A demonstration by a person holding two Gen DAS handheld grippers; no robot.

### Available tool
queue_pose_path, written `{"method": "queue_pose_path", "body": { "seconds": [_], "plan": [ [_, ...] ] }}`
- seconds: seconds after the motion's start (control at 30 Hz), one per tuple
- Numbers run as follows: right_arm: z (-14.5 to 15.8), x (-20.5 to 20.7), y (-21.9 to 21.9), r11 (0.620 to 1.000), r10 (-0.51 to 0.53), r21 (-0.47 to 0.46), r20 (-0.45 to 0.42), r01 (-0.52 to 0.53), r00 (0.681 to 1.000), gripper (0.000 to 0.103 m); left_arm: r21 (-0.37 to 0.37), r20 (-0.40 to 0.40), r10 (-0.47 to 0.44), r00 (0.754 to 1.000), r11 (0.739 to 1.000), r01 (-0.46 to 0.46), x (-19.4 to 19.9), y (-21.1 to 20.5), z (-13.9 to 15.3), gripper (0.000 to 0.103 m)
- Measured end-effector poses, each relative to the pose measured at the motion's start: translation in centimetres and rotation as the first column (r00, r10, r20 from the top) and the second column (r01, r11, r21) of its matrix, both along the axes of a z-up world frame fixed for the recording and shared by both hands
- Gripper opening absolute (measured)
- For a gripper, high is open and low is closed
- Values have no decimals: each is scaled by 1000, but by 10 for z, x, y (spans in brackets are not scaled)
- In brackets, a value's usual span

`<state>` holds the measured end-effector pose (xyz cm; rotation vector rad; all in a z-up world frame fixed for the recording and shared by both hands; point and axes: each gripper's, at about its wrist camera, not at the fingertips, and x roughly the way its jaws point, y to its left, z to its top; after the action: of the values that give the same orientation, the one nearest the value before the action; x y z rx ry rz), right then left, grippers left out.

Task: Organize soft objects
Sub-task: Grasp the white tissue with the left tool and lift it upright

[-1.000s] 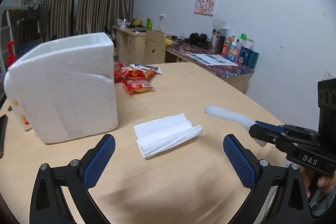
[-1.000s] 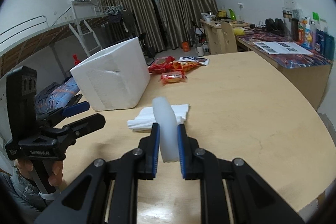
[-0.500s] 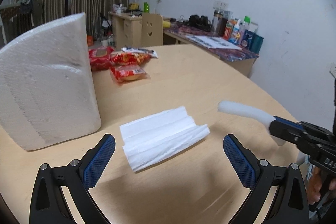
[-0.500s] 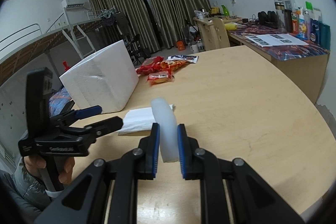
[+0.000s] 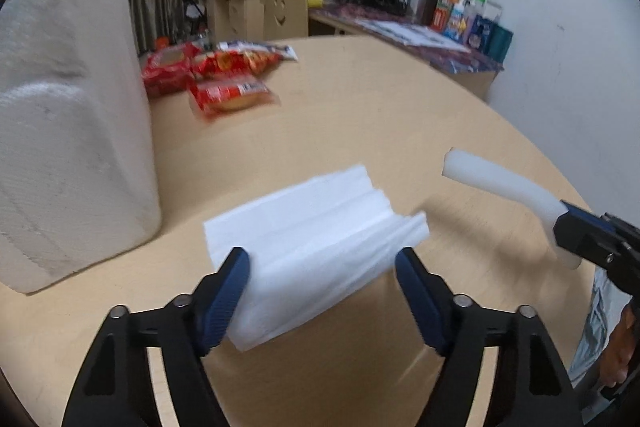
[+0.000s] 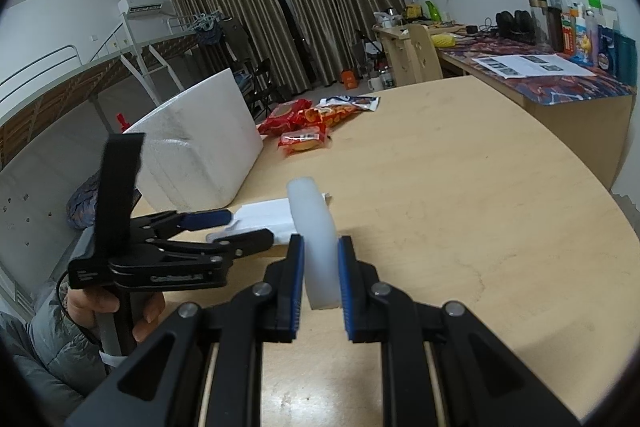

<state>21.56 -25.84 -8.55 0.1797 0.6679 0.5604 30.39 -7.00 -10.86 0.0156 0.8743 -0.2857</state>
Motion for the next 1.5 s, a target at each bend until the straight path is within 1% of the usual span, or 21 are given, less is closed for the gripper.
{"method": "queue_pose_path", "body": {
  "seconds": [0.07, 0.1, 0.17, 0.23, 0.27, 0.3, 0.33, 0.4, 0.43, 0.47, 0.57, 0.6, 0.73, 0.9, 1.1, 1.3, 1.5],
  "plan": [
    [-1, 0, -1, 1000, 1, 2, -4, -1, 1000, 20, 16, -33, 1, 999, 1000, -1, 4, -1, -6, 71],
    [-2, 0, -1, 1000, 3, 2, -7, -3, 1000, 20, 28, -17, 4, 1000, 1000, -3, 4, -1, -6, 70],
    [-3, 1, -1, 1000, 4, -1, -10, -4, 1000, 20, 43, -18, 0, 1000, 999, 1, 5, -2, -7, 69],
    [-3, 1, -2, 1000, 7, 1, -11, -7, 1000, 20, 78, -8, 3, 1000, 997, -3, 5, -5, -8, 60],
    [-3, 1, -2, 1000, 7, 3, -11, -7, 1000, 20, 99, -2, 8, 1000, 995, -8, 4, -7, -9, 59],
    [-3, 1, -2, 1000, 7, 3, -11, -7, 1000, 20, 114, 3, 13, 1000, 993, -13, 4, -7, -9, 55],
    [-3, 1, -2, 1000, 8, 3, -11, -8, 1000, 20, 112, 3, 17, 1000, 994, -17, 4, -6, -9, 45],
    [-3, 1, -2, 1000, 10, 2, -13, -10, 1000, 20, 107, 9, 34, 999, 994, -35, 4, -2, -8, 35],
    [-2, 1, -1, 1000, 9, 1, -13, -9, 1000, 20, 104, 10, 41, 999, 994, -42, 4, 0, -8, 25],
    [-2, 0, -1, 1000, 8, 0, -13, -8, 1000, 20, 86, 9, 48, 999, 995, -49, 4, 3, -7, 20],
    [-1, -2, 0, 1000, 7, -3, -13, -7, 1000, 20, 81, 11, 45, 999, 996, -45, 5, 4, -7, 11],
    [-1, -2, 0, 1000, 4, -4, -14, -5, 1000, 20, 78, 10, 39, 999, 996, -40, 5, 4, -7, 6],
    [1, -4, 1, 1000, -3, -7, -11, 3, 1000, 20, 56, 8, 28, 1000, 998, -28, 3, 6, -6, 4],
    [6, -8, -1, 1000, -22, -7, -6, 22, 1000, 20, 55, 51, 18, 999, 998, -21, -7, 4, 2, 4],
    [13, -18, -2, 999, -42, -6, 14, 42, 999, 20, 39, 123, 7, 992, 999, -12, -26, 4, 24, 4],
    [22, -27, 4, 999, -35, -7, 39, 36, 999, 20, 27, 163, -1, 987, 1000, -3, -47, 8, 43, 4],
    [32, -38, 10, 1000, -20, -2, 70, 20, 997, 20, 13, 220, 13, 975, 1000, -16, -72, 19, 66, 4]
  ]
}}
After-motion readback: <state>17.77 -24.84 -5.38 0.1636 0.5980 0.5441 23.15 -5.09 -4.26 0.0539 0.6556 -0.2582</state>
